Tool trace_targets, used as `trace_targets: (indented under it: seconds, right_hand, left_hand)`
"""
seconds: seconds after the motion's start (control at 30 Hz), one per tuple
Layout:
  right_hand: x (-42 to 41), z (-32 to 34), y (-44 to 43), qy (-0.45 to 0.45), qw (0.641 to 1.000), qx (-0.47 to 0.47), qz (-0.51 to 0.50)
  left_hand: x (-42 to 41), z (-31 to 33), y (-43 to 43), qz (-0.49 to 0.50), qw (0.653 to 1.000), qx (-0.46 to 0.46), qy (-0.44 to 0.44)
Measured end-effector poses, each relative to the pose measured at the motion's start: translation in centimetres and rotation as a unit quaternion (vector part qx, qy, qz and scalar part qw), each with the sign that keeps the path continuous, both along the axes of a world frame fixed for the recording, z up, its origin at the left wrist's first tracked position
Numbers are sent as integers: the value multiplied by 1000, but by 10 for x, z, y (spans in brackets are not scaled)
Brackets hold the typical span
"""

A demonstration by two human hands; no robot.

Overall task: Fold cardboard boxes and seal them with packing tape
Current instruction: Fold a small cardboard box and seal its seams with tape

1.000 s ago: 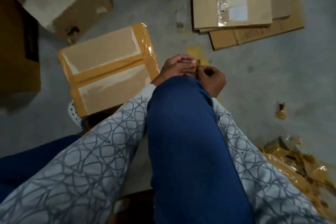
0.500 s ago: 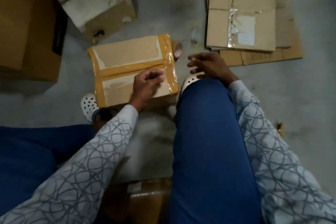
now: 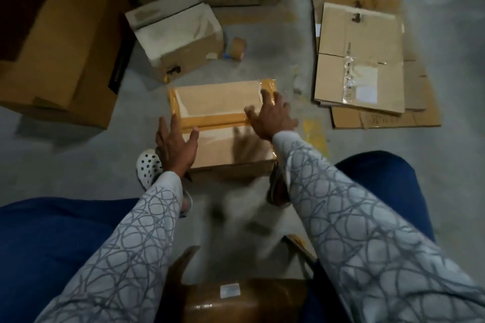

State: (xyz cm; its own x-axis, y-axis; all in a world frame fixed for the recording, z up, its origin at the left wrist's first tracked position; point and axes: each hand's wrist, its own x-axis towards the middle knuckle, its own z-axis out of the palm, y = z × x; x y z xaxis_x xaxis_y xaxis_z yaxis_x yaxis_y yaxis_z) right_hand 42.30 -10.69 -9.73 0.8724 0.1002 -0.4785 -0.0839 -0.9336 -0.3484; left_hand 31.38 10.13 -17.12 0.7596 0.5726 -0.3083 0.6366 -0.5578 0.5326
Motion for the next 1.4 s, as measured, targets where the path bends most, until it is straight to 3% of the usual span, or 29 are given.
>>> trace_targets:
  seconds: [0.13, 0.33, 0.6, 0.8, 1.03, 1.13, 1.23, 1.27, 1.33, 1.4]
  right_hand:
    - [-30, -72, -8, -50, 999, 1, -3]
    - [-39, -112, -7, -149, 989, -10, -9]
    - [17, -85, 23, -139, 984, 40, -108]
    - [42, -89, 27, -96, 988, 54, -107]
    - [64, -79, 6, 4, 974, 178, -138]
    - [44, -63, -3, -43, 938, 283, -196]
    - [16, -44, -12, -80, 887, 357, -283]
    - [9, -34, -15, -76, 851, 407, -324]
    - [1, -10, -20, -55, 743, 516, -422]
    - [-11, 8, -28, -48, 674, 570, -468]
  left_hand:
    - [19, -28, -3, -57, 995, 80, -30]
    - [21, -46, -11, -48, 987, 143, -48]
    - [64, -24, 12, 60, 993, 15, -100]
    - [83, -34, 30, -1, 998, -10, -68]
    - [85, -16, 29, 87, 991, -99, -14]
    - [72, 0, 26, 156, 967, -187, -73]
    - [55, 30, 34, 210, 896, -335, -201]
    - [51, 45, 37, 223, 855, -400, -245]
    - [42, 83, 41, 254, 780, -480, -311]
    - [33, 110, 47, 286, 748, -492, -342]
